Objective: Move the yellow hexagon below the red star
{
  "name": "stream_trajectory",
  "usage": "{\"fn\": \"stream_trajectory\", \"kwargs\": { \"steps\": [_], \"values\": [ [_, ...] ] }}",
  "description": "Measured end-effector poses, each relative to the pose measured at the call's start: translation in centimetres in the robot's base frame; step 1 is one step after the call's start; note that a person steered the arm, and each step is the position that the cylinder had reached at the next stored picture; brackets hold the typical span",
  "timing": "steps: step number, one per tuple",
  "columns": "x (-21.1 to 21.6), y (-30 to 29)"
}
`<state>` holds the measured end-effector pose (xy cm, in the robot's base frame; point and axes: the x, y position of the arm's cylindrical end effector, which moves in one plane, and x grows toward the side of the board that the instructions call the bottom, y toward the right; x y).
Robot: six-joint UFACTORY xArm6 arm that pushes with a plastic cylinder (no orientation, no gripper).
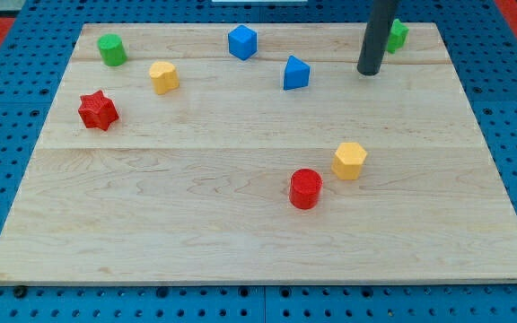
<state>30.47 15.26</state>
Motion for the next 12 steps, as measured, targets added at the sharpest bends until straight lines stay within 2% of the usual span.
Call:
{"fn": "stream_trajectory", "kwargs": {
  "steps": [1, 2, 3, 4, 5, 7, 8, 12],
  "values": [
    [4.0, 0.2],
    [11.0, 3.2],
    [16.1, 6.5],
    [19.5, 7.1],
    [21.1, 5.7],
    [19.2, -0.8],
    [16.3, -3.0],
    [11.8, -20.9]
  ]
}}
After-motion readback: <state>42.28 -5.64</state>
